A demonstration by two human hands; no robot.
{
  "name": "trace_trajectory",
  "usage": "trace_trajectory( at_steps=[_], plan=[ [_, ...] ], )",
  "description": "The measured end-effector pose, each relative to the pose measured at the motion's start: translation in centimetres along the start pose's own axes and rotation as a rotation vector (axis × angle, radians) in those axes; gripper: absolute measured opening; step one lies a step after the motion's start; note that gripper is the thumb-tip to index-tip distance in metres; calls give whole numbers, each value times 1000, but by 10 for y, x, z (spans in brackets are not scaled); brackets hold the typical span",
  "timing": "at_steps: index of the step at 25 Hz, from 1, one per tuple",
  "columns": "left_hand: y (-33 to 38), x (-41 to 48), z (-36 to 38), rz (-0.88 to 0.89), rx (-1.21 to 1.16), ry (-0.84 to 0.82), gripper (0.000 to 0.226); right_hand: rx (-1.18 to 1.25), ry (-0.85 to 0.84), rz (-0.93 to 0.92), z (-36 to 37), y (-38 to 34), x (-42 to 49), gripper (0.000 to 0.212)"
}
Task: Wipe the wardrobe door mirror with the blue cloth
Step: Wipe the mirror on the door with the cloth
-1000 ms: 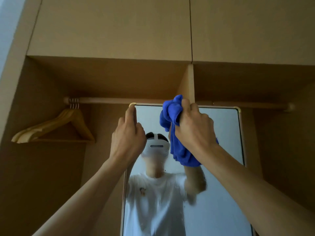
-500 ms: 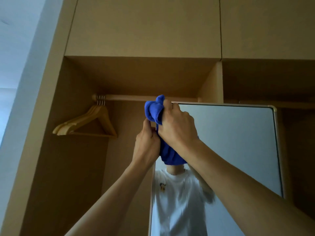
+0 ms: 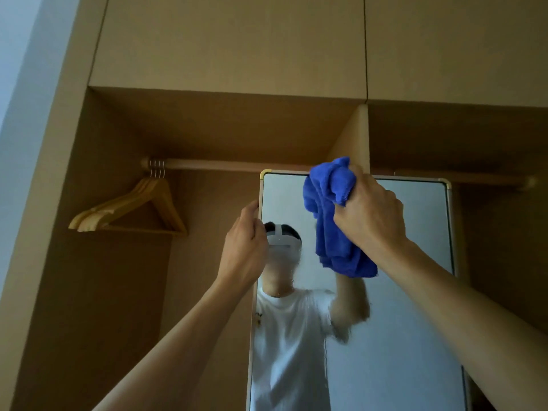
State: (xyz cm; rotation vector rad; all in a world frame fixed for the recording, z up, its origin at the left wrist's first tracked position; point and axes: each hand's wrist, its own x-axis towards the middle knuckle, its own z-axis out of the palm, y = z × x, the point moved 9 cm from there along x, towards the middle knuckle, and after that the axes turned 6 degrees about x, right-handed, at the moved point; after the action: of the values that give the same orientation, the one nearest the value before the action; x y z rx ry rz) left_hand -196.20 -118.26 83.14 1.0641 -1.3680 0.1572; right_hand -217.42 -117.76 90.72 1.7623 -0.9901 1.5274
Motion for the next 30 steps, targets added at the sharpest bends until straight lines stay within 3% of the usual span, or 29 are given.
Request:
trace_trajectory(
  at_steps=[6, 12, 15, 18, 21, 30],
  plan=[
    [-16, -2, -3, -54, -119, -60, 51, -73, -57, -112, 16, -37, -2, 40],
    [-28, -13, 2, -121, -212, -111, 54, -33, -223, -322, 43, -89, -19, 34],
    [-36, -16, 1, -155, -305, -97, 44, -34, -270, -415, 37, -90, -17, 28],
    [-41, -21, 1, -180, -335, -82, 48, -116, -277, -545, 37, -97, -18, 40],
    [-42, -24, 4, -187, -339, -99, 51, -111, -244, -584, 37, -99, -27, 47],
    [-62, -48, 7, -251, -316, -54, 48, -112, -325, -637, 59, -98, -122, 38]
  ],
)
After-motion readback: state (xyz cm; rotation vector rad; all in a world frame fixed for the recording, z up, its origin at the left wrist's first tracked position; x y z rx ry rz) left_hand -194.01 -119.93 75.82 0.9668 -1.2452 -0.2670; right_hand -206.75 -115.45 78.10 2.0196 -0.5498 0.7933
